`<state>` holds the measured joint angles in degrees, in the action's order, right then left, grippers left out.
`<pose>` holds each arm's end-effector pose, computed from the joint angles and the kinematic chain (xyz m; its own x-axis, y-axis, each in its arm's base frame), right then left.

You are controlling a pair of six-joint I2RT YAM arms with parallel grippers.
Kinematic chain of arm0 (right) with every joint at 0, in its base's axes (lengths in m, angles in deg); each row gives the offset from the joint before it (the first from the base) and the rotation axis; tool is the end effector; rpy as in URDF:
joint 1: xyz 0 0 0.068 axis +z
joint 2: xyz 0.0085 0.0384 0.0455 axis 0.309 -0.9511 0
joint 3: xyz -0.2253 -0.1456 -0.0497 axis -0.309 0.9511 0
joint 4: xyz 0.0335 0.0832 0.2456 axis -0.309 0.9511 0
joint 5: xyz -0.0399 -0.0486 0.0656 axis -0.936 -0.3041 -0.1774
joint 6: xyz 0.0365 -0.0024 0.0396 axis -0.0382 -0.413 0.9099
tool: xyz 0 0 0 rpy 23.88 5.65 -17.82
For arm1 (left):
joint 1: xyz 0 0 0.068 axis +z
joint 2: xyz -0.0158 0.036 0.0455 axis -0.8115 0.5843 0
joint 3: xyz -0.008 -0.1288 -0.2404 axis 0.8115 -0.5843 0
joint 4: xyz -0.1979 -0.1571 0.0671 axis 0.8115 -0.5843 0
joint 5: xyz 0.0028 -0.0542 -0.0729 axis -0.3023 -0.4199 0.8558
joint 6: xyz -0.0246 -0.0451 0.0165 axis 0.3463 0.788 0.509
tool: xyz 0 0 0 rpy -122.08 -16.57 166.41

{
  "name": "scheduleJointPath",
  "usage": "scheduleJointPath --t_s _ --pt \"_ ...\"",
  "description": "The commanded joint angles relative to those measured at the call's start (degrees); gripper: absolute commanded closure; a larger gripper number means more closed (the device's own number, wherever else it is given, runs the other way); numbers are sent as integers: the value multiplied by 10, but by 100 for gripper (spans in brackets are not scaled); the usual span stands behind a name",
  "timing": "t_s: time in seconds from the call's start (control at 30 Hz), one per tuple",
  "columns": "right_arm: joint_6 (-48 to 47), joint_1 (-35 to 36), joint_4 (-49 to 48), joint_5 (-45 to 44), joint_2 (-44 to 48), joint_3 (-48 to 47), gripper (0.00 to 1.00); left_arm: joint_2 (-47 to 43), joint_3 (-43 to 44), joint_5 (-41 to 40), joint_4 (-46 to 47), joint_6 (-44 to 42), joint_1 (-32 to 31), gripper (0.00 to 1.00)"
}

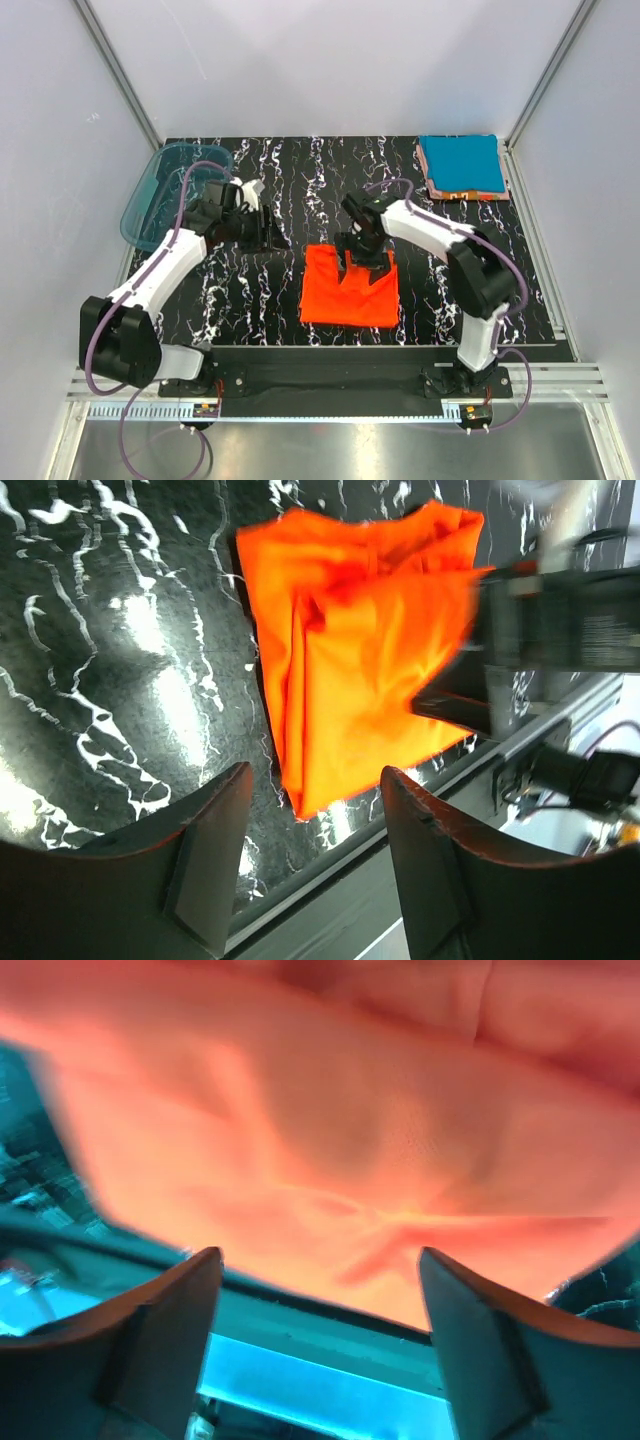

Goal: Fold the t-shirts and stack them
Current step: Fold the tshirt

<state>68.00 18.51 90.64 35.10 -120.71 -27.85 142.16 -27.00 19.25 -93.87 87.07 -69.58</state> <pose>0.2886 0.2233 0.1841 -0.9895 -0.1448 0.0034 -0.1394 0.9587 0.2478 0.2605 -0.0897 0.2676 -0.9018 -0.0994 -0.4207 0.1920 0.7798 -0.5959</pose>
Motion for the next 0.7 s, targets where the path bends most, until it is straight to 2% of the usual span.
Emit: scheduleJointPath --t_s 0.0,0.13,0.2,0.37,0.47,0.53,0.57,0.67 --pt "-6 -21 -9 11 95 -13 10 0 -1 28 45 -55 -16 40" --pt "-34 -104 -37 24 139 27 8 26 10 -2 83 -91 -50 37" --pt "-56 -149 -58 35 157 65 8 45 15 -1 100 -95 -60 32" --pt "-116 -168 -86 23 167 117 9 140 64 -31 97 -130 -100 31" --pt "-117 -182 -106 22 166 154 11 179 82 -39 104 -136 -116 33" --pt "-115 -195 -122 31 161 178 15 195 91 -42 106 -134 -124 35" --pt "-115 -196 -128 34 157 183 21 209 93 -45 110 -133 -124 35" --pt "-108 -202 -147 33 149 199 25 231 106 -44 113 -130 -128 39"
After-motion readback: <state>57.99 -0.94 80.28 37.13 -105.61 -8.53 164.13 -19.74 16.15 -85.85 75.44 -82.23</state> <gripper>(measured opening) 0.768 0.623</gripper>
